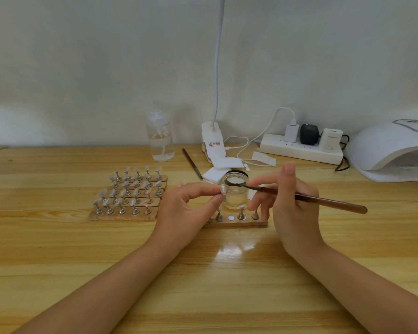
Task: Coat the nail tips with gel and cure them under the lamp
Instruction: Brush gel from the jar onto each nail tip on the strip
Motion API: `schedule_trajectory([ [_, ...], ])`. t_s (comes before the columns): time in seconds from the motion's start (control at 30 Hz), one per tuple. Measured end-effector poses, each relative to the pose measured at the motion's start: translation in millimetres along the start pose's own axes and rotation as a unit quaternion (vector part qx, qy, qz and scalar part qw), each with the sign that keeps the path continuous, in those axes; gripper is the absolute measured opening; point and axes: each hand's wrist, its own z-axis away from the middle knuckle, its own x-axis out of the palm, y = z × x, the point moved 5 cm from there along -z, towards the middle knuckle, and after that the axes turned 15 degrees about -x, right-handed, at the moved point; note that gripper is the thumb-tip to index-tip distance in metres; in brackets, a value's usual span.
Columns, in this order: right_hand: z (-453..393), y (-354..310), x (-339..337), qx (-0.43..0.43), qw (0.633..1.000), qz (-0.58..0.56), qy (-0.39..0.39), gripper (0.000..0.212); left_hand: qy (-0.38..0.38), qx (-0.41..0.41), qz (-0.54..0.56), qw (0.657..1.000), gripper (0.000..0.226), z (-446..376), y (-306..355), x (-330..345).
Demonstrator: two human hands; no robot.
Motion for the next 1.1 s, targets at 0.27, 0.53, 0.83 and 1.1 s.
schedule_trajectory([
  [0.27,-1.0,-6.8,12.9,-0.118,0.971,0.159,-0.137,0.03,-0.002,0.03,-0.017,0.999,0.012,3.4,5.6,0.9],
  [0.53,1.6,-1.2,17.8,-0.118,0.965,0.146,-0.181,0.032,-0.015,0.028,-0.044,0.999,0.015,4.3,7.1,2.3],
  [0.83,1.1,-2.2,17.7,-0.126,0.968,0.127,-0.176,0.027,-0.028,0.034,-0.044,0.998,0.01,4.7,8.3,3.1],
  [1.1,2.0,0.8,17.8,-0.126,0.968,0.129,-0.177,0.026,-0.032,0.036,-0.033,0.998,0.012,5.1,9.3,4.4],
])
